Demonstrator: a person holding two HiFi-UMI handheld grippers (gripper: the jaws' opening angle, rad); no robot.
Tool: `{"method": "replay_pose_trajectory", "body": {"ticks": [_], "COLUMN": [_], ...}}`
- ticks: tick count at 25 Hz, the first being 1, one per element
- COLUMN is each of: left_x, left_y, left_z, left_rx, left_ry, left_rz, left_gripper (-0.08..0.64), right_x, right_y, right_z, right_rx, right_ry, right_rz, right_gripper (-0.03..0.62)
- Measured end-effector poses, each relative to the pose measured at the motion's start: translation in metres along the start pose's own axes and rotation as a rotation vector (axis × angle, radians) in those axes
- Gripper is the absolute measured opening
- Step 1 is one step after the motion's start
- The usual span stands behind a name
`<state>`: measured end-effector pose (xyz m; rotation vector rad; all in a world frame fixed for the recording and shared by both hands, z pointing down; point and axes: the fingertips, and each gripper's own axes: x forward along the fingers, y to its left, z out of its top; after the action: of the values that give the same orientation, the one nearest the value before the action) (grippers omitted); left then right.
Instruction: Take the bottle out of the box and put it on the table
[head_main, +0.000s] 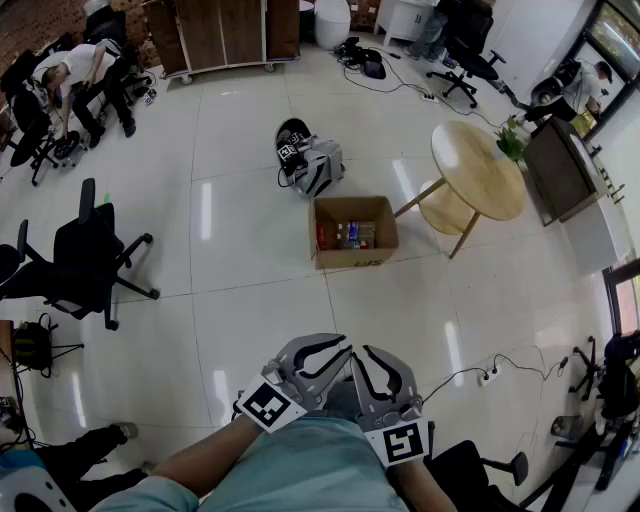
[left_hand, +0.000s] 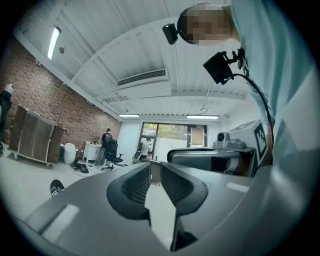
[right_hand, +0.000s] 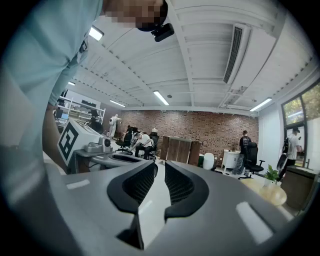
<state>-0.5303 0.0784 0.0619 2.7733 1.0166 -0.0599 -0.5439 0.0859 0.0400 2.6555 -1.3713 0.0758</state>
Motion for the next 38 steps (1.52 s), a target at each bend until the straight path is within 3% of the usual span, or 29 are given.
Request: {"method": "replay_pose_trajectory", "body": {"ticks": [5,10,17,21,30,32,38], "left_x": [0.044,0.122,0.248,0.294,0.324,0.329,0.325], "left_y": [0.025,0.045,0.08,0.097,0.206,0.232,0.298], "left_z": [-0.008,-0.025,-0.029,-0.033,-0.035,-0.029,-0.025], "left_rx": [-0.004,0.021,0.01,0.013,-0.014,-0.021,-0.08], "left_ry": [0.022,0.074,0.111,0.134,0.085,0.056,0.042], "left_rz": [0.0,-0.001,0.091,0.13,0.217,0.225,0.278], "left_gripper": [0.057,0.057,0.049,0.016,0.011,0.011,0.01], "right_x": [0.021,0.033,0.055,0.072,0.178,0.203,0.269], "right_y": [-0.047,-0.128,-0.259,-0.306,-0.34,-0.343,-0.341], "right_z": [-0.01,-0.03,-0.038,-0.044,-0.052,-0.048,-0.046], "right_rx": [0.041,0.078,0.113,0.126,0.123,0.107,0.06], "right_ry": [-0.031,-0.039,-0.077,-0.088,-0.075,-0.049,0.027], "right_rz": [-0.024,-0.004,0.078,0.131,0.231,0.271,0.403], "right_gripper": [0.052,0.055,0.081,0.081,0.049,0.005,0.003]}}
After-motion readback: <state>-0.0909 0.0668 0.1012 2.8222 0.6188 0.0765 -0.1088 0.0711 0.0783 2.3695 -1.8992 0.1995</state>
